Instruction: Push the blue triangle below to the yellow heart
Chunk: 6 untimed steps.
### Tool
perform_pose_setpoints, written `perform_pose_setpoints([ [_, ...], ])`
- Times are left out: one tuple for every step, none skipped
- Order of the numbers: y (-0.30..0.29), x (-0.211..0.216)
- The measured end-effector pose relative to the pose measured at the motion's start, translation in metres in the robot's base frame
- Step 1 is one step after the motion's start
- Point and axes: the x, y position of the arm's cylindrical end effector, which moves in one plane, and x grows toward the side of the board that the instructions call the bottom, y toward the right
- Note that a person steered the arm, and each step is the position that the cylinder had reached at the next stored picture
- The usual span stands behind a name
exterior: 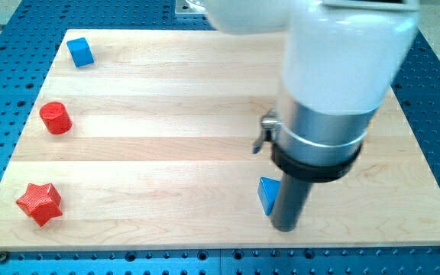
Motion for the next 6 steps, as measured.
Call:
perform_pose_setpoints([
  [-0.002, 0.0],
  [-0.048, 0.003],
  [-0.103, 0.013],
  [-0.078, -0.002],
  [-0.015, -0.014],
  [0.001, -0.019],
])
